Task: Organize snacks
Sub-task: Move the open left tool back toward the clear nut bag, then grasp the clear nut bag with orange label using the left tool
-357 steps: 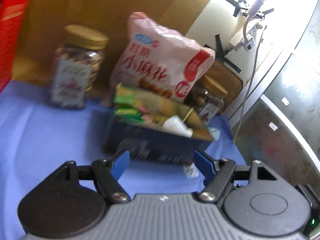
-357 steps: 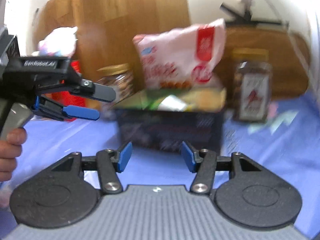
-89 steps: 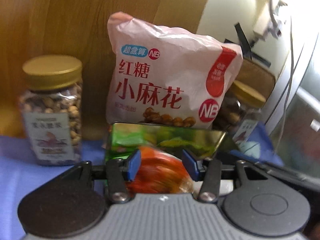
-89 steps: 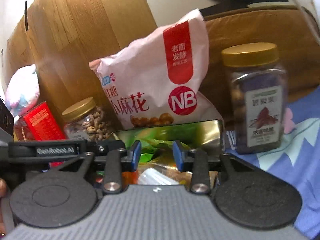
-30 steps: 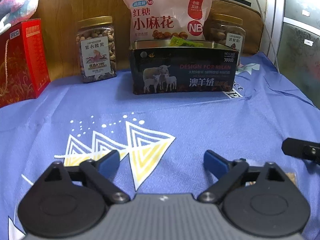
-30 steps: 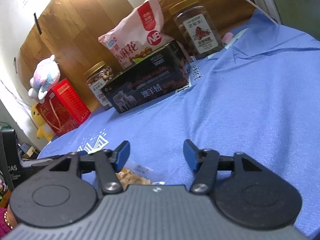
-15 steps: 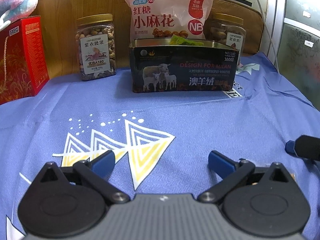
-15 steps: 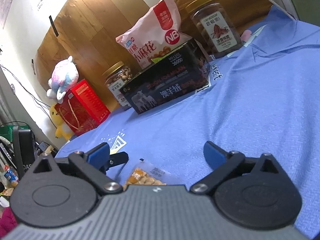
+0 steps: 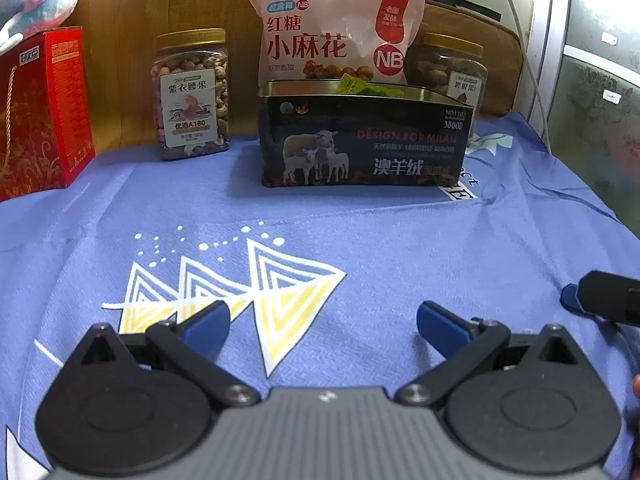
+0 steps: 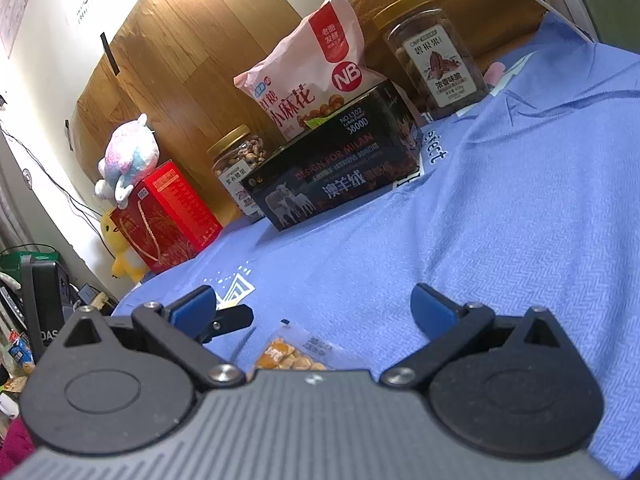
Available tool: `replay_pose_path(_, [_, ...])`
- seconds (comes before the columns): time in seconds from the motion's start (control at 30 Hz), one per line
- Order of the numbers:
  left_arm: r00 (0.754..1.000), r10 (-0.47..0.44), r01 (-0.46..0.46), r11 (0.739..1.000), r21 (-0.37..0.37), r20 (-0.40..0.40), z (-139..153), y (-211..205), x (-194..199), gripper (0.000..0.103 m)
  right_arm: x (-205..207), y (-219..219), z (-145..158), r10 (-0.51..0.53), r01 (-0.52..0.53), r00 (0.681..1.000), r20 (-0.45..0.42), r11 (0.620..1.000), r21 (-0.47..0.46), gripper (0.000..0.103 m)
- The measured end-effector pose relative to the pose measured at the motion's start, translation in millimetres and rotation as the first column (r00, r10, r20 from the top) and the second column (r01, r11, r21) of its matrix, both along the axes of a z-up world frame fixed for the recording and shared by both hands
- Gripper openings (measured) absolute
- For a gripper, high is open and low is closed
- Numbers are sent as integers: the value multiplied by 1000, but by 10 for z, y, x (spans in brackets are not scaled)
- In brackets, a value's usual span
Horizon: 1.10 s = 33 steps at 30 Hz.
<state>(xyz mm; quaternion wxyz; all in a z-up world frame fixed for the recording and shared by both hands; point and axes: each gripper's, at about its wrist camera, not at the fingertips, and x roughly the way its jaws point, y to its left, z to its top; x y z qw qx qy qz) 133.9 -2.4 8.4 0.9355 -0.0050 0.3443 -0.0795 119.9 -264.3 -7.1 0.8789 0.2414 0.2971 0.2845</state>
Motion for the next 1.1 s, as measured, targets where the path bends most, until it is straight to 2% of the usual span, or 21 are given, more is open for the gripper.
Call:
replay_pose_path(0.23, [1000,-6,6,999,32,-6,0,-31,7,103,-17,65,53,19,-20,1000,-5,997,-77,103])
replay_pose_path(0.47, [1000,-12,12,998,54,-10,-5,-59,18,103,-342,43,134,59,-61,998,-16,971,-232,103])
replay_pose_path(0.73, [1000,-17,18,999,38,-9,5,-31,14,103,-711,78,164,49,-58,998,-39,961,-270,103])
replay_pose_path(0.8, [1000,-18,18,999,32,-8,8,-29,0,103,-737,194,168,55,-59,998,-23,947,-316,97])
replay_pose_path(0.93, [1000,-22,22,999,24,-8,15,-22,-7,103,-721,433,144,87,-73,996,19,918,-389,74])
replay_pose_path(1.0, [1000,-22,22,1000,21,-7,16,-19,-10,103,-703,521,132,97,-71,994,40,903,-423,69])
replay_pose_path(1.1, [1000,-21,22,1000,21,-7,14,-21,-11,103,-663,637,118,123,-82,990,64,891,-447,57])
